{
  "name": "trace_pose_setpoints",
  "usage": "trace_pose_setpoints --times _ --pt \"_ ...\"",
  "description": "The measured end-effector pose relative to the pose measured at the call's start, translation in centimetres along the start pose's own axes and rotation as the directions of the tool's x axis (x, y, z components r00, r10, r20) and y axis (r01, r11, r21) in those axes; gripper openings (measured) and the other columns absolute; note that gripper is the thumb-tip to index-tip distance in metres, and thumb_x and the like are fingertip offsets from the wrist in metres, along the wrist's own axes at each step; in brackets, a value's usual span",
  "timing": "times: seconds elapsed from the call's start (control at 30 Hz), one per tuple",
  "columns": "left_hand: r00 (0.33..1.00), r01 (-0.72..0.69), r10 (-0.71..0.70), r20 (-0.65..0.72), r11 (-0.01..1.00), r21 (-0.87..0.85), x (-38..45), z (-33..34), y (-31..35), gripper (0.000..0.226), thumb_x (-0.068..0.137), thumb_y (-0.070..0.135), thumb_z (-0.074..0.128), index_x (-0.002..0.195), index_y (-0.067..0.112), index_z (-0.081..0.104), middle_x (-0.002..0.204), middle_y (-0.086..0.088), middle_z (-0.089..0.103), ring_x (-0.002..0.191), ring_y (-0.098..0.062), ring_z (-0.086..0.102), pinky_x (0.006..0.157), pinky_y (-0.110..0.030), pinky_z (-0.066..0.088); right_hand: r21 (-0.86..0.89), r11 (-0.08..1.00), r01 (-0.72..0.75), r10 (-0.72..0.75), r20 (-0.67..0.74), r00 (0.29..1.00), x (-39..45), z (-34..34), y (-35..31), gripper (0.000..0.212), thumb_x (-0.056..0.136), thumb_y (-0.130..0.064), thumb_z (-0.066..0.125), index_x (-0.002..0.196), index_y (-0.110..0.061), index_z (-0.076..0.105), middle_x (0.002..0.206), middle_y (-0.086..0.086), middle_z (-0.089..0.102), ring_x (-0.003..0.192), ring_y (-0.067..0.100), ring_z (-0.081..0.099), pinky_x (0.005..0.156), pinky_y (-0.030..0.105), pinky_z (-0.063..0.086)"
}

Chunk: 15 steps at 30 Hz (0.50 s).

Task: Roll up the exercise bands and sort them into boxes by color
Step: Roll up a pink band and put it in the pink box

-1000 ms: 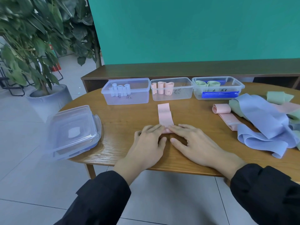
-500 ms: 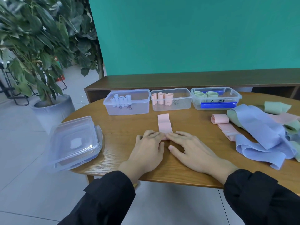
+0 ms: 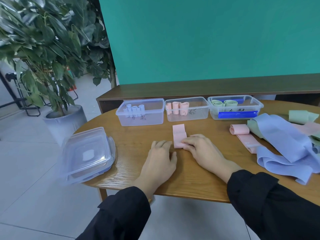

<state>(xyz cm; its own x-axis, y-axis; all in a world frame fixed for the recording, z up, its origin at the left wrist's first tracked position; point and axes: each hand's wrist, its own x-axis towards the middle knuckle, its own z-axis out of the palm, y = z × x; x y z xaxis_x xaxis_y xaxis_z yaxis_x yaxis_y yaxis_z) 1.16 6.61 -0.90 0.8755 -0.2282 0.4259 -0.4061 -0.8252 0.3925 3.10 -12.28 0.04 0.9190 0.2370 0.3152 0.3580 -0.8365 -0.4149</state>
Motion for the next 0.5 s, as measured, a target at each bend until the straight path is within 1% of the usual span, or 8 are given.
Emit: trace_pose_setpoints --times 0.07,0.13,0.17,0.23,0.33,0.4,0.47,0.5 --pt "1.000 0.011 -0.011 -0.013 1.000 -0.010 0.0 -0.1 0.1 0.041 0.100 0.027 0.054 0.137 0.011 0.058 0.132 -0.001 0.060 0.124 -0.018 0.043 0.107 -0.029 0.039 -0.007 1.000 0.016 -0.016 -0.026 1.000 0.2 0.3 0.2 0.027 0.102 -0.026 0.057 0.125 -0.025 0.072 0.118 -0.008 0.065 0.119 0.017 0.050 0.099 0.030 0.041" --pt "1.000 0.005 -0.006 -0.026 1.000 -0.023 -0.1 -0.3 0.3 0.040 0.100 0.027 0.054 0.137 0.010 0.058 0.132 -0.002 0.061 0.123 -0.017 0.043 0.104 -0.024 0.035 0.001 1.000 0.011 -0.011 -0.044 0.999 -0.1 0.2 0.2 0.028 0.101 -0.026 0.059 0.126 -0.023 0.071 0.105 -0.009 0.055 0.107 0.016 0.049 0.091 0.028 0.040" --pt "0.999 -0.004 0.003 -0.034 1.000 -0.028 -0.2 -0.5 0.4 0.039 0.100 0.026 0.055 0.135 0.010 0.059 0.130 -0.002 0.061 0.122 -0.017 0.044 0.101 -0.020 0.033 0.006 1.000 0.014 -0.014 -0.049 0.999 -0.4 0.1 0.1 0.028 0.101 -0.026 0.059 0.126 -0.024 0.071 0.101 -0.009 0.052 0.103 0.015 0.048 0.090 0.028 0.040" --pt "0.998 -0.032 0.030 -0.047 0.999 -0.040 -0.5 -0.8 0.5 0.037 0.098 0.024 0.058 0.133 0.011 0.061 0.127 -0.002 0.062 0.119 -0.016 0.045 0.095 -0.014 0.028 0.021 0.999 0.039 -0.038 -0.041 0.998 -1.0 -0.2 -0.1 0.027 0.101 -0.027 0.059 0.124 -0.028 0.072 0.099 -0.008 0.052 0.101 0.016 0.049 0.090 0.030 0.041" --pt "0.997 -0.078 0.076 -0.029 0.996 -0.050 -0.8 -0.9 0.4 0.042 0.095 0.027 0.062 0.136 0.015 0.060 0.129 0.002 0.061 0.122 -0.015 0.045 0.096 -0.012 0.027 0.012 0.995 0.104 -0.103 -0.037 0.994 -2.5 -0.4 -0.6 0.024 0.101 -0.029 0.059 0.120 -0.030 0.073 0.101 -0.008 0.054 0.100 0.018 0.049 0.092 0.037 0.043" --pt "0.994 -0.112 0.111 -0.008 0.991 -0.073 -1.2 -0.9 0.3 0.043 0.094 0.032 0.065 0.136 0.020 0.060 0.128 0.006 0.061 0.122 -0.011 0.046 0.099 -0.014 0.031 -0.005 0.990 0.143 -0.143 -0.038 0.989 -3.9 -0.5 -0.9 0.025 0.101 -0.032 0.057 0.120 -0.028 0.073 0.102 -0.009 0.055 0.101 0.018 0.048 0.092 0.038 0.044" --pt "0.990 -0.143 0.144 0.000 0.980 -0.139 -2.1 -1.3 0.5 0.037 0.093 0.034 0.068 0.129 0.025 0.066 0.116 0.012 0.062 0.113 -0.005 0.053 0.099 -0.018 0.041 0.000 0.987 0.164 -0.164 -0.036 0.986 -5.5 -0.8 -1.2 0.028 0.101 -0.036 0.055 0.121 -0.028 0.072 0.102 -0.012 0.053 0.101 0.015 0.046 0.092 0.034 0.044" --pt "0.988 -0.154 0.155 -0.007 0.971 -0.184 -2.7 -1.5 0.7 0.032 0.092 0.033 0.069 0.123 0.026 0.069 0.108 0.016 0.062 0.106 -0.002 0.057 0.096 -0.019 0.046 0.011 0.985 0.172 -0.172 -0.037 0.984 -6.2 -0.9 -1.3 0.029 0.101 -0.038 0.054 0.122 -0.029 0.072 0.101 -0.014 0.052 0.100 0.014 0.045 0.091 0.032 0.044"
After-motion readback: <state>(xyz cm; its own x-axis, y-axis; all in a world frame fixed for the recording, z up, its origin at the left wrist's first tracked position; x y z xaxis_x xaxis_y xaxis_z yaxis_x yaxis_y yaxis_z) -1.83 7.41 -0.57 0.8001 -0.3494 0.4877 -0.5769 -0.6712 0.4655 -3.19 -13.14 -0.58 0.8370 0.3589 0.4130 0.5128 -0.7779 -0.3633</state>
